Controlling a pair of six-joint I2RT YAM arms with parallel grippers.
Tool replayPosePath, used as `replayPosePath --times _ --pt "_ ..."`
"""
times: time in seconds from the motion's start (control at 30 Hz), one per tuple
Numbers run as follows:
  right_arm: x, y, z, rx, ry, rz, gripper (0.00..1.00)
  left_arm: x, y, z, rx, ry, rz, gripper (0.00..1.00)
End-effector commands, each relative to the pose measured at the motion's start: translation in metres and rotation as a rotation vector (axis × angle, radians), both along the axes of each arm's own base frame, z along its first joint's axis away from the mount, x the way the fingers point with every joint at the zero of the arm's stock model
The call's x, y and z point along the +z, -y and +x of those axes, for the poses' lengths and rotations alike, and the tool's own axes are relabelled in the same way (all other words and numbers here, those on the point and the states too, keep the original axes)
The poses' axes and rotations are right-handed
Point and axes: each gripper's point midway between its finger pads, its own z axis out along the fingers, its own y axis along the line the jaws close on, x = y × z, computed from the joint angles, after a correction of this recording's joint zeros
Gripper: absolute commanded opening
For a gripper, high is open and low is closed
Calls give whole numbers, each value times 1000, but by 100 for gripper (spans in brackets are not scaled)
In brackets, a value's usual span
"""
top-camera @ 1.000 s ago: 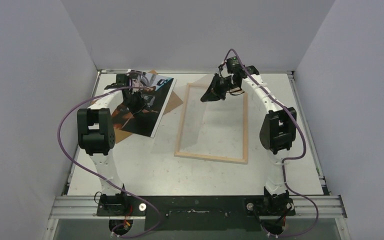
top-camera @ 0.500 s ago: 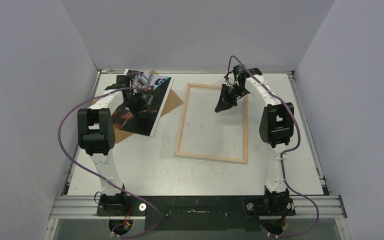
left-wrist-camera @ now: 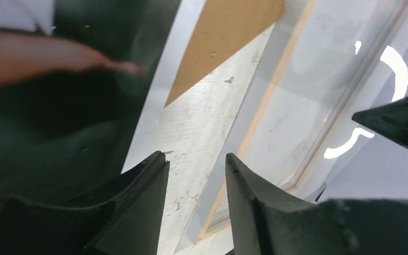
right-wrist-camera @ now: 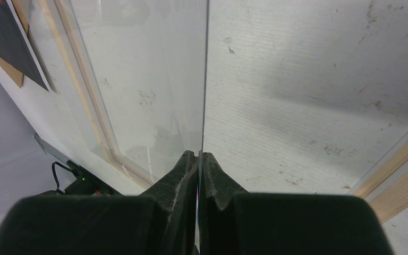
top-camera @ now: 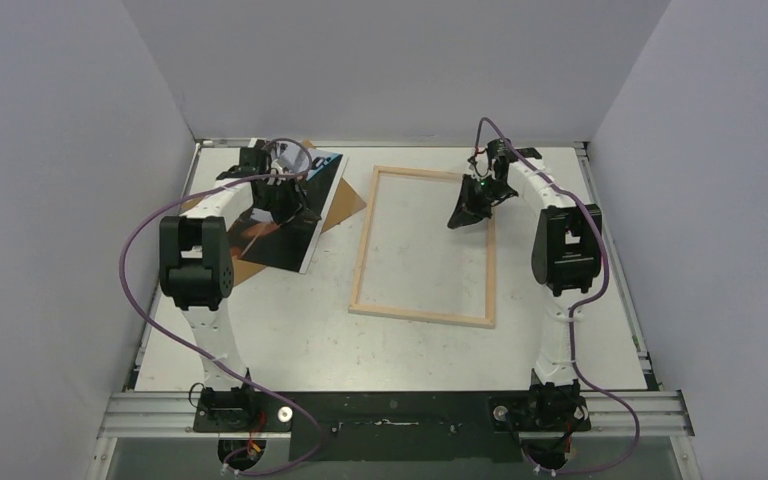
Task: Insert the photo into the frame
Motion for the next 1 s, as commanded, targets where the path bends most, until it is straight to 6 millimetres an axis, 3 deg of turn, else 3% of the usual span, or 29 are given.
replayPosePath --times 0.0,0.13,0.3,0.43,0.6,0.97 --pt "40 6 20 8 173 21 0 11 25 13 -70 83 -87 45" --pt "37 12 16 37 155 7 0 7 41 12 -118 90 -94 55" --pt "33 22 11 63 133 -25 0 5 60 11 -167 106 -100 59" --pt "32 26 11 60 133 -35 0 5 71 14 -193 111 -119 59" --pt "27 32 14 52 132 -67 0 -13 75 11 -209 38 -88 59" --pt "30 40 19 50 147 -103 0 -19 94 7 -240 11 -106 53"
